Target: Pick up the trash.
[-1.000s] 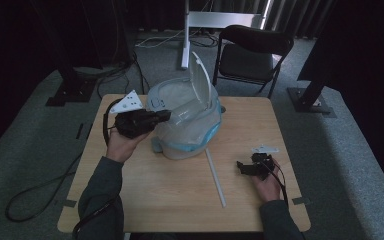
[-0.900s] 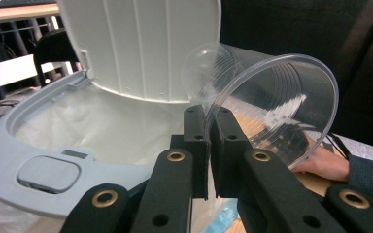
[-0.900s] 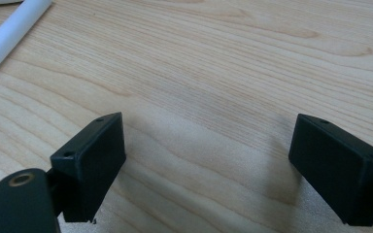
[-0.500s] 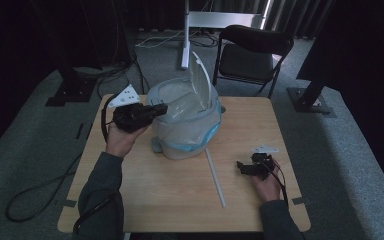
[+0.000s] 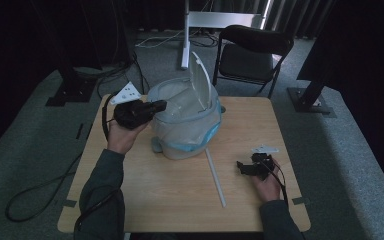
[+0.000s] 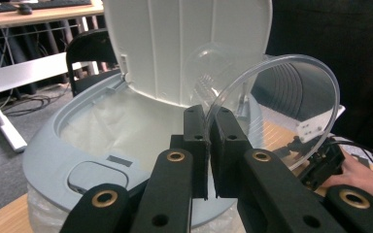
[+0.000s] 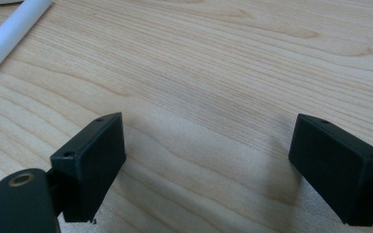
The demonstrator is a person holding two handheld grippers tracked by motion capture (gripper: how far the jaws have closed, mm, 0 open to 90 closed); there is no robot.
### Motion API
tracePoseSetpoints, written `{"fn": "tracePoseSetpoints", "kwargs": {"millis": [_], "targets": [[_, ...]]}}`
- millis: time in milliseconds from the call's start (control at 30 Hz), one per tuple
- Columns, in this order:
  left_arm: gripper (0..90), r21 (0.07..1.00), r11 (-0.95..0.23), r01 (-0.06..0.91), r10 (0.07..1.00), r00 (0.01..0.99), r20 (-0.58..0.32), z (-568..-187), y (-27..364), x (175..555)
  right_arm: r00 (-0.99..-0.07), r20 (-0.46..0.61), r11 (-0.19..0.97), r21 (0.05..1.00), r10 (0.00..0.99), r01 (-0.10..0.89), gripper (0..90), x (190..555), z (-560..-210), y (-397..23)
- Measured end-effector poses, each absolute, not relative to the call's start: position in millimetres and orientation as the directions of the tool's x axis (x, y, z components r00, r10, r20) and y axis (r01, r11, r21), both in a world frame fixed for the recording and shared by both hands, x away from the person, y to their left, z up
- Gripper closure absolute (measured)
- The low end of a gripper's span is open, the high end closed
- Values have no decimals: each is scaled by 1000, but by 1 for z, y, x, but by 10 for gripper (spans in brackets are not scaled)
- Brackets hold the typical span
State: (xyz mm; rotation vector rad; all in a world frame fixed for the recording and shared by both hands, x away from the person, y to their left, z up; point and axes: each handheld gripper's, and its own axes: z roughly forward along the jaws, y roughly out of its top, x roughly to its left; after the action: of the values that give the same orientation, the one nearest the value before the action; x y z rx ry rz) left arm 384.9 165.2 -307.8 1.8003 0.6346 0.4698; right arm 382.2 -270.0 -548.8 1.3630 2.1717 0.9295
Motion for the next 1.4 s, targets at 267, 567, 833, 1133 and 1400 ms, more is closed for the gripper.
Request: {"fn": "tracePoseSetpoints", "kwargs": {"millis": [267,567,833,1133,1400], "targets": [[860,948,-263,181,664,747,41,-307,159,387,-437,6,299,721,900,625,121,382,-549,-270],[859,946,-264,186,680,731,45,-309,154,392,-437,6,298,721,900,625,121,382,-549,-270],[858,948,-254,193,690,723,38,-311,152,395,-437,7,298,721,900,625,121,382,-549,-270],[858,952,-235,195,703,711,28,-310,152,400,-437,7,298,721,900,625,121,382,-549,-270],[858,952,-231,203,715,699,25,-308,151,408,-437,7,298,721,900,625,121,382,-549,-270]]}}
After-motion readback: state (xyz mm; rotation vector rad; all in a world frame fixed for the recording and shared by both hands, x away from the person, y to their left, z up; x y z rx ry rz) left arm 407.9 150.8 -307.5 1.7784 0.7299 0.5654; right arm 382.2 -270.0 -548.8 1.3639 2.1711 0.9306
